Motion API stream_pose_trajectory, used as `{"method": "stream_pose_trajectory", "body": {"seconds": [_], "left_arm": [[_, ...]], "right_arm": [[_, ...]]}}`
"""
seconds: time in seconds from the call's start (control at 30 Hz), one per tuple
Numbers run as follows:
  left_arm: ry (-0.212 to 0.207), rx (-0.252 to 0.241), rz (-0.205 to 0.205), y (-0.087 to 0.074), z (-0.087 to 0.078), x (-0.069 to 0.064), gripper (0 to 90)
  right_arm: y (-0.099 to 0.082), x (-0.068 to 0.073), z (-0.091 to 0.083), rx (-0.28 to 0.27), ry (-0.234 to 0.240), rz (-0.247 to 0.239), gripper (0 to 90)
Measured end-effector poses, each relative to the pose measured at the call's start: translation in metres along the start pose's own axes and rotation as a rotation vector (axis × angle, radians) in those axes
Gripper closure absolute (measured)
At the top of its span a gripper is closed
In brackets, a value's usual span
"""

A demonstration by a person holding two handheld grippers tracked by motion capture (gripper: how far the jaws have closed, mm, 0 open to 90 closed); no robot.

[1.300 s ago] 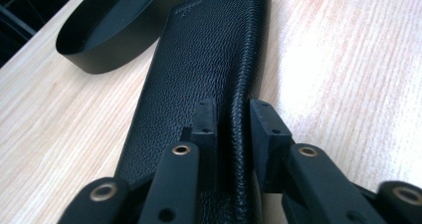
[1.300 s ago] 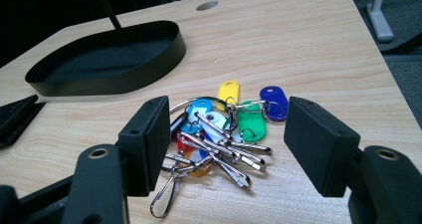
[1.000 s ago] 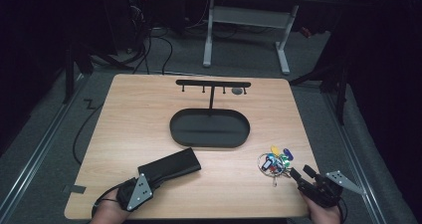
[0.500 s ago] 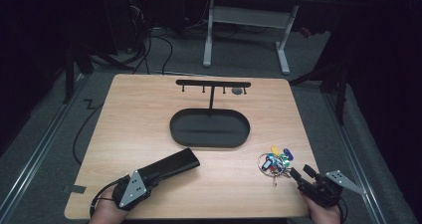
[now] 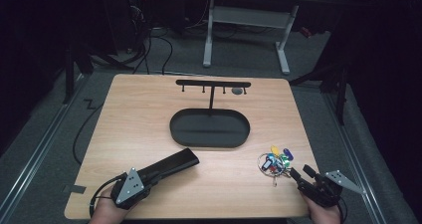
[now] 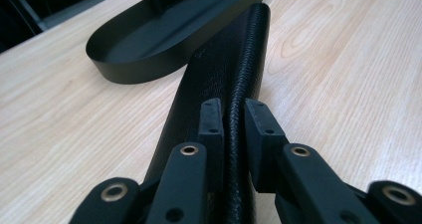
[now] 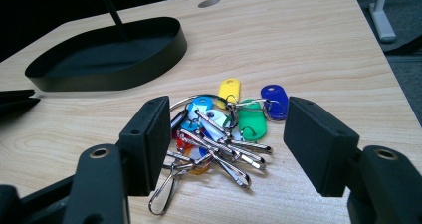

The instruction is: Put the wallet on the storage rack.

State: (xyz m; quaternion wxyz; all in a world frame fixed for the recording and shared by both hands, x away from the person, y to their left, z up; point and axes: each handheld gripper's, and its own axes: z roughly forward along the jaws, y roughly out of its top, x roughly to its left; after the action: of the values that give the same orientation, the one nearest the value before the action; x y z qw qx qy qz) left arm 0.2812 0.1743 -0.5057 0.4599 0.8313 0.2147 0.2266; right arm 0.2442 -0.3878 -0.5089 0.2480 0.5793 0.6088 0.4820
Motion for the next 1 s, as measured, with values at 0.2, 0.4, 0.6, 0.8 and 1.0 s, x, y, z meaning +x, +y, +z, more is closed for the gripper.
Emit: {"method": "stream_pose_trajectory", "body": {"seconds": [0.2,0.4,0.6,0.8,1.0], "left_arm": [[-0.005,-0.035,-0.09,0.003,-0.006,0.006,80.2],[-0.01,-0.065,-0.182,0.002,-0.009,0.014,80.3],[0.002,-0.106,-0.296,-0.002,-0.012,0.033,80.0],[0.013,-0.122,-0.331,-0.004,-0.013,0.042,79.8],[0.009,-0.122,-0.335,-0.002,-0.013,0.048,80.9]], "right_arm": [[0.0,-0.001,0.0,0.001,0.0,0.0,35.8],[0.0,-0.001,0.001,0.004,0.0,-0.005,35.8],[0.0,0.0,0.001,0.007,0.001,-0.005,35.8],[-0.001,0.001,0.002,0.011,0.0,-0.011,35.8],[-0.001,0.001,0.003,0.011,0.002,-0.014,35.8]]}}
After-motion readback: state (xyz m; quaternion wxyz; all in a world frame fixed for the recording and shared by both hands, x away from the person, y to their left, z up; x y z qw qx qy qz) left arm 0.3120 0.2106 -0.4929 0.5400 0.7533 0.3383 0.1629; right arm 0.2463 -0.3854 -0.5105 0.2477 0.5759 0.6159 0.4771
